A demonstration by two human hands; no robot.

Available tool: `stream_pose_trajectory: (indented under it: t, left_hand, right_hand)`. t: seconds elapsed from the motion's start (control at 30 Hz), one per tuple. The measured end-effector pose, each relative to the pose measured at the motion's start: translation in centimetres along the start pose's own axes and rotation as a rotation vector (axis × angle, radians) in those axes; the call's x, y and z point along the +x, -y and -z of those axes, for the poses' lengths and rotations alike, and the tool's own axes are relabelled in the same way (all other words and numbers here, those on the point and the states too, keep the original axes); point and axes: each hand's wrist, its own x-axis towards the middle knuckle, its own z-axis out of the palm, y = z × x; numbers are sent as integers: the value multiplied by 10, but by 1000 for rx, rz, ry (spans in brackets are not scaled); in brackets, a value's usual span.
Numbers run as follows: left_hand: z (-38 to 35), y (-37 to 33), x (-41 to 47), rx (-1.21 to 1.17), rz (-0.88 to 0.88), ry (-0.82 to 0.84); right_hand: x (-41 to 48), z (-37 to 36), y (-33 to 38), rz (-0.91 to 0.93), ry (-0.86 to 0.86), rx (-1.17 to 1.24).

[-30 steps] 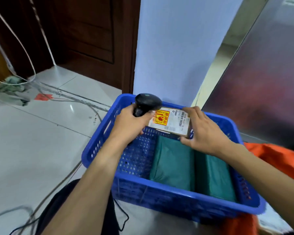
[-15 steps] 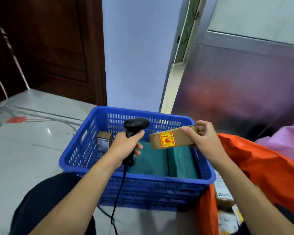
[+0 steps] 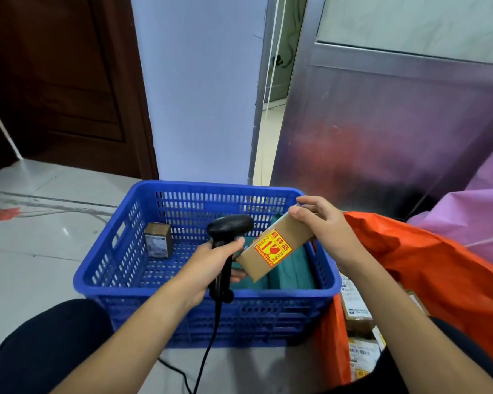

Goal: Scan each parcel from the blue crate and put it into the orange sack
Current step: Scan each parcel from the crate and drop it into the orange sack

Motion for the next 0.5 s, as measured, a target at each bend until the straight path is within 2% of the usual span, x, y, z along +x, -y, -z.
stream_pose_trajectory:
  t: [0.13, 0.33, 0.5]
  left_hand:
    - [0, 0, 1, -44, 32, 5]
    - [-1, -2, 0, -64, 153, 102]
    - [-6, -5, -2, -172, 119, 72]
  right_hand:
    - [1, -4, 0, -8, 19, 56]
    - [5, -7, -4, -6, 27, 87]
    - [8, -9, -6, -14, -24, 106]
